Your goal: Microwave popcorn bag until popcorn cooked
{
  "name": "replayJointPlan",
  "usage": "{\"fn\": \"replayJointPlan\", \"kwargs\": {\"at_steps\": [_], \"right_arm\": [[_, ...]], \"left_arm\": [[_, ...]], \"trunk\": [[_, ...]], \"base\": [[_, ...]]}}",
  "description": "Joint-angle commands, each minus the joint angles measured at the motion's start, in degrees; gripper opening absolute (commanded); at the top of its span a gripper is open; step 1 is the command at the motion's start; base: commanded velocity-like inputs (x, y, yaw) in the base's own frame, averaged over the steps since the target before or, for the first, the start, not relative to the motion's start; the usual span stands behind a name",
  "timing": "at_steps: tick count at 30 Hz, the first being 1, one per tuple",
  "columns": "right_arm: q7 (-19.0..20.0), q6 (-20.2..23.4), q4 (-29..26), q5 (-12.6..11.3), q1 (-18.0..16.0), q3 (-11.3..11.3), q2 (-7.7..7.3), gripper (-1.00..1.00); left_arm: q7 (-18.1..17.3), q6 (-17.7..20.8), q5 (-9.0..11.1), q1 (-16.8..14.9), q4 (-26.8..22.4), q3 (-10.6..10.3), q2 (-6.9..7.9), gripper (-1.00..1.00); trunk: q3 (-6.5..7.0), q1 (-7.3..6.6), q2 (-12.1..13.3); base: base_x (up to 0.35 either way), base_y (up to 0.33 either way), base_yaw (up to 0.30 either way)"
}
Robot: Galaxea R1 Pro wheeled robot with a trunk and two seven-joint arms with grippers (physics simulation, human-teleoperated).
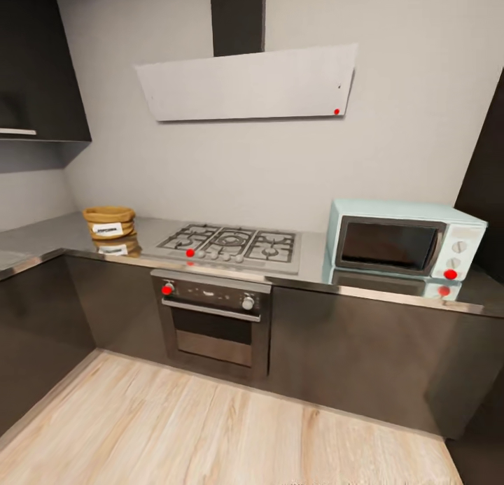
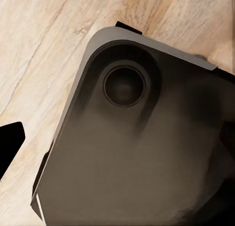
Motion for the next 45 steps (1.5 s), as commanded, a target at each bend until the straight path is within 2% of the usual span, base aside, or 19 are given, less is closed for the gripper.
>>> {"fn": "replayJointPlan", "kwargs": {"at_steps": [1, 45], "right_arm": [[-0.01, -0.18, 0.0, -0.07, -0.01, -0.03, 0.01, 1.0], [-0.01, -0.18, 0.0, 0.11, -0.01, 0.06, -0.04, 1.0]], "left_arm": [[0.03, -0.04, 0.11, 0.02, -0.07, 0.13, -0.01, 1.0], [0.16, -0.19, 0.08, 0.02, -0.16, 0.2, -0.09, 1.0]], "trunk": [[-0.04, 0.0, -0.02], [-0.04, 0.0, -0.02]], "base": [[0.0, 0.0, -0.294], [0.001, 0.0, -0.294]]}}
